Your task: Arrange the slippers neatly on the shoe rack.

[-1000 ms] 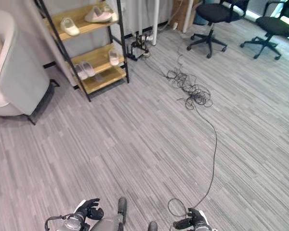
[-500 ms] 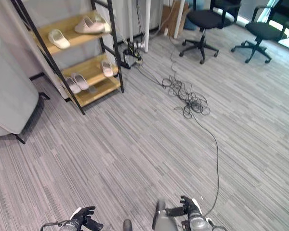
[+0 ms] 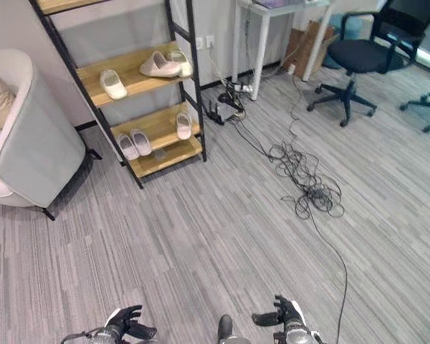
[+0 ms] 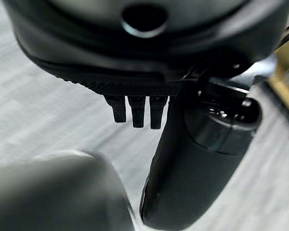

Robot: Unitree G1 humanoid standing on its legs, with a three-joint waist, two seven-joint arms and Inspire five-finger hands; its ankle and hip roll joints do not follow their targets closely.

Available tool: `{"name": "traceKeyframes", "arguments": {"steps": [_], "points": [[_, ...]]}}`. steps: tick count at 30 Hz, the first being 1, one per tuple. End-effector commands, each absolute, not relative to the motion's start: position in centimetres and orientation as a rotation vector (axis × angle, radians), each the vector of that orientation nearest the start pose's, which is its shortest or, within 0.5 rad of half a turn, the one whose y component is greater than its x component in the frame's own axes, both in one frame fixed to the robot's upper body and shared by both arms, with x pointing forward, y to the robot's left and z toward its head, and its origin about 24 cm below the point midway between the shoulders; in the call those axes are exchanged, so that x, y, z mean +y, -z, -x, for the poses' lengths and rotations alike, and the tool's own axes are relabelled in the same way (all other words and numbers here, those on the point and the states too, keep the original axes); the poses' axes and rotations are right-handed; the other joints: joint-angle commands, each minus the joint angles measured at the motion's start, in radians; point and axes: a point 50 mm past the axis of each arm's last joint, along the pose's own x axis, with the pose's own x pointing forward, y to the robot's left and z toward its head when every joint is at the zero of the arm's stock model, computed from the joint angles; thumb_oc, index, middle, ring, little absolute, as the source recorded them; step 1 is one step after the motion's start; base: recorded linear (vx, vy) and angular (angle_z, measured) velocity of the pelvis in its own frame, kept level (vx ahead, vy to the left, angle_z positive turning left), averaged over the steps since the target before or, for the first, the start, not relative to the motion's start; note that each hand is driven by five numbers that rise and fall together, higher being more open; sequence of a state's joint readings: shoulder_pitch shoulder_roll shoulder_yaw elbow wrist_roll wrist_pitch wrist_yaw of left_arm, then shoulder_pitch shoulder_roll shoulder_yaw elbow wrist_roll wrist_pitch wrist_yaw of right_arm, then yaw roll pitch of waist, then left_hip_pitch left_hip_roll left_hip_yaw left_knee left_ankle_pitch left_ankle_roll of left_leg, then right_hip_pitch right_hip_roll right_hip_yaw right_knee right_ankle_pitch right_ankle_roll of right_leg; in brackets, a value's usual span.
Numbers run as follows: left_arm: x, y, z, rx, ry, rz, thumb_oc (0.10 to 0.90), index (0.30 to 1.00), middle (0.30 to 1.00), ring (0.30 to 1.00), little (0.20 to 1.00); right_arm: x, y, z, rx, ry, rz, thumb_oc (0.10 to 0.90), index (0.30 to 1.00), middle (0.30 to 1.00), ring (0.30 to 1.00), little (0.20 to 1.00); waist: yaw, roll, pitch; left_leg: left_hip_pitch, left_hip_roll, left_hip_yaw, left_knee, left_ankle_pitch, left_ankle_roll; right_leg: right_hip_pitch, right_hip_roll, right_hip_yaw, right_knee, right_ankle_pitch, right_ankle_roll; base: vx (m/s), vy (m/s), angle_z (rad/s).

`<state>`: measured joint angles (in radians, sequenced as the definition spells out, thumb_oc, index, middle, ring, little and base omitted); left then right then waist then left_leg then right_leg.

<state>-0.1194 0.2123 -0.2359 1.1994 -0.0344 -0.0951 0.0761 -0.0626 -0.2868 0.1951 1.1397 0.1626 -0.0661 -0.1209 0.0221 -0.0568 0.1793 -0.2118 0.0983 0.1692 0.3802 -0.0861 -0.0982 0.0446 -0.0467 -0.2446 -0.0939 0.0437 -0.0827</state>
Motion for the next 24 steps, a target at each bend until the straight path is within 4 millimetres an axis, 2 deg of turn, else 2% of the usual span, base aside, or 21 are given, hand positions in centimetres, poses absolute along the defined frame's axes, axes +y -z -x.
{"name": "traceKeyframes", "arguments": {"steps": [1, 2, 3, 5, 6, 7, 9, 10, 11, 13, 14, 16, 17, 18, 20, 21, 22, 23, 24], "points": [[20.6, 14.9, -14.3, 0.991, 0.049, -0.373, 0.800, 0.900, 0.900, 0.900, 0.900, -26.4, 12.9, -14.3, 0.923, 0.232, 0.310, 0.800, 0.900, 0.900, 0.900, 0.900, 0.019, 0.032, 0.000, -0.037, -0.012, 0.027, -0.185, 0.148, 0.017, 0.027, 0.009, 0.037, 0.083, -0.138, 0.152, 0.56, 0.040, 0.27], [20.7, 15.0, -14.0, 1.000, 0.053, -0.377, 0.800, 0.900, 0.900, 0.900, 0.900, -26.1, 12.9, -14.5, 0.914, 0.216, 0.316, 0.800, 0.900, 0.900, 0.900, 0.900, 0.042, 0.039, -0.002, -0.066, -0.027, 0.010, -0.252, 0.195, 0.010, 0.069, 0.032, 0.059, 0.084, -0.166, 0.153, 0.44, 0.034, 0.24], [20.8, 15.0, -14.0, 1.000, 0.053, -0.377, 0.800, 0.900, 0.900, 0.900, 0.900, -26.1, 12.9, -14.5, 0.914, 0.216, 0.316, 0.800, 0.900, 0.900, 0.900, 0.900, 0.041, 0.036, -0.001, -0.062, -0.030, 0.011, -0.254, 0.195, 0.010, 0.071, 0.030, 0.058, 0.085, -0.169, 0.153, 0.43, 0.047, 0.09], [21.0, 15.0, -13.7, 1.006, 0.041, -0.376, 0.800, 0.900, 0.900, 0.900, 0.900, -25.8, 12.9, -14.7, 0.908, 0.199, 0.319, 0.800, 0.900, 0.900, 0.900, 0.900, 0.066, 0.034, -0.004, -0.101, -0.039, -0.009, -0.260, 0.227, 0.004, 0.114, 0.041, 0.091, 0.096, -0.193, 0.153, 0.29, 0.038, -0.19], [21.0, 15.0, -13.6, 1.007, 0.041, -0.376, 0.800, 0.900, 0.900, 0.900, 0.900, -25.7, 12.9, -14.7, 0.908, 0.198, 0.318, 0.800, 0.900, 0.900, 0.900, 0.900, 0.066, 0.032, -0.003, -0.100, -0.040, -0.008, -0.259, 0.225, 0.005, 0.115, 0.039, 0.091, 0.097, -0.195, 0.154, 0.46, 0.114, -0.49], [21.2, 15.2, -12.9, 1.027, 0.029, -0.359, 0.800, 0.900, 0.900, 0.900, 0.900, -25.3, 13.1, -14.6, 0.910, 0.177, 0.320, 0.800, 0.900, 0.900, 0.900, 0.900, 0.080, 0.025, -0.025, -0.096, -0.048, -0.015, -0.246, 0.206, 0.028, 0.153, 0.034, 0.116, 0.110, -0.222, 0.159, 0.46, 0.126, -0.40], [21.5, 15.3, -12.5, 1.044, 0.022, -0.355, 0.800, 0.900, 0.900, 0.900, 0.900, -25.0, 13.4, -14.1, 0.929, 0.164, 0.320, 0.800, 0.900, 0.900, 0.900, 0.900, 0.088, 0.007, -0.046, -0.076, -0.065, -0.008, -0.233, 0.183, 0.052, 0.154, 0.009, 0.121, 0.172, -0.214, 0.184, 0.42, 0.134, -0.41], [21.5, 15.3, -12.5, 1.044, 0.022, -0.355, 0.800, 0.900, 0.900, 0.900, 0.900, -25.0, 13.4, -14.1, 0.929, 0.164, 0.320, 0.800, 0.900, 0.900, 0.900, 0.900, 0.088, 0.007, -0.046, -0.076, -0.066, -0.008, -0.233, 0.183, 0.052, 0.153, 0.008, 0.121, 0.173, -0.215, 0.184, 0.34, 0.190, -0.45], [21.7, 15.2, -12.7, 1.042, 0.023, -0.363, 0.800, 0.900, 0.900, 0.900, 0.900, -24.7, 13.5, -14.1, 0.935, 0.149, 0.319, 0.800, 0.900, 0.900, 0.900, 0.900, 0.079, -0.004, -0.052, -0.032, -0.083, 0.003, -0.235, 0.142, 0.082, 0.094, -0.019, 0.128, 0.343, -0.145, 0.228, 0.30, 0.205, -0.31], [21.9, 14.9, -13.3, 1.016, 0.019, -0.361, 0.800, 0.900, 0.900, 0.900, 0.900, -24.5, 13.4, -14.5, 0.927, 0.133, 0.326, 0.800, 0.900, 0.900, 0.900, 0.900, 0.064, -0.003, -0.039, 0.024, -0.098, 0.005, -0.242, 0.101, 0.114, 0.012, -0.060, 0.121, 0.530, -0.010, 0.277, 0.31, 0.225, -0.11], [22.0, 14.7, -13.6, 1.002, 0.011, -0.361, 0.800, 0.900, 0.900, 0.900, 0.900, -24.3, 13.3, -14.8, 0.918, 0.124, 0.327, 0.800, 0.900, 0.900, 0.900, 0.900, 0.060, 0.012, -0.033, 0.045, -0.090, 0.006, -0.242, 0.086, 0.125, -0.019, -0.068, 0.105, 0.592, 0.034, 0.282, 0.25, 0.155, 0.10], [22.5, 14.6, -13.7, 1.001, -0.012, -0.353, 0.800, 0.900, 0.900, 0.900, 0.900, -24.0, 13.3, -15.0, 0.910, 0.112, 0.328, 0.800, 0.900, 0.900, 0.900, 0.900, 0.054, 0.040, -0.022, 0.101, -0.083, -0.004, -0.244, 0.053, 0.140, -0.093, -0.106, 0.058, 0.699, 0.039, 0.271, 0.31, 0.115, 0.11], [22.6, 14.6, -13.7, 1.001, -0.023, -0.347, 0.800, 0.900, 0.900, 0.900, 0.900, -23.9, 13.3, -15.0, 0.907, 0.108, 0.331, 0.800, 0.900, 0.900, 0.900, 0.900, 0.051, 0.052, -0.021, 0.129, -0.082, -0.018, -0.251, 0.039, 0.141, -0.134, -0.111, 0.039, 0.687, 0.022, 0.251, 0.37, 0.053, 0.22], [22.6, 14.6, -13.7, 1.002, -0.028, -0.341, 0.800, 0.900, 0.900, 0.900, 0.900, -23.8, 13.3, -15.1, 0.906, 0.104, 0.329, 0.800, 0.900, 0.900, 0.900, 0.900, 0.037, 0.048, -0.011, 0.159, -0.098, -0.037, -0.247, 0.017, 0.140, -0.164, -0.123, 0.026, 0.679, -0.017, 0.242, 0.38, 0.006, 0.31], [22.6, 14.6, -13.7, 1.005, -0.027, -0.339, 0.800, 0.900, 0.900, 0.900, 0.900, -23.8, 13.0, -15.5, 0.889, 0.104, 0.329, 0.800, 0.900, 0.900, 0.900, 0.900, 0.016, 0.051, -0.011, 0.204, -0.102, -0.063, -0.260, -0.005, 0.130, -0.224, -0.111, 0.013, 0.573, -0.048, 0.223, 0.42, -0.074, 0.37], [22.6, 14.7, -13.6, 1.012, -0.024, -0.344, 0.800, 0.900, 0.900, 0.900, 0.900, -23.9, 12.9, -15.8, 0.882, 0.102, 0.332, 0.800, 0.900, 0.900, 0.900, 0.900, 0.003, 0.041, -0.005, 0.236, -0.112, -0.074, -0.267, -0.023, 0.121, -0.250, -0.118, 0.003, 0.488, -0.047, 0.221, 0.33, -0.089, 0.47], [22.6, 14.7, -13.5, 1.012, -0.024, -0.344, 0.800, 0.900, 0.900, 0.900, 0.900, -23.9, 12.9, -15.8, 0.882, 0.101, 0.333, 0.800, 0.900, 0.900, 0.900, 0.900, 0.000, 0.044, -0.002, 0.242, -0.109, -0.077, -0.267, -0.029, 0.120, -0.241, -0.116, -0.001, 0.486, -0.051, 0.221, 0.47, -0.166, 0.44], [22.6, 14.8, -13.3, 1.023, -0.018, -0.352, 0.800, 0.900, 0.900, 0.900, 0.900, -24.0, 12.7, -16.1, 0.870, 0.097, 0.339, 0.800, 0.900, 0.900, 0.900, 0.900, -0.027, 0.027, -0.002, 0.286, -0.126, -0.107, -0.283, -0.054, 0.104, -0.292, -0.116, 0.027, 0.336, -0.023, 0.231, 0.51, -0.169, 0.31], [22.4, 14.9, -13.3, 1.024, -0.015, -0.352, 0.800, 0.900, 0.900, 0.900, 0.900, -24.0, 12.6, -16.2, 0.863, 0.095, 0.341, 0.800, 0.900, 0.900, 0.900, 0.900, -0.042, 0.032, 0.004, 0.321, -0.120, -0.129, -0.293, -0.073, 0.093, -0.291, -0.100, 0.054, 0.258, -0.005, 0.242, 0.49, -0.167, 0.28]]}}
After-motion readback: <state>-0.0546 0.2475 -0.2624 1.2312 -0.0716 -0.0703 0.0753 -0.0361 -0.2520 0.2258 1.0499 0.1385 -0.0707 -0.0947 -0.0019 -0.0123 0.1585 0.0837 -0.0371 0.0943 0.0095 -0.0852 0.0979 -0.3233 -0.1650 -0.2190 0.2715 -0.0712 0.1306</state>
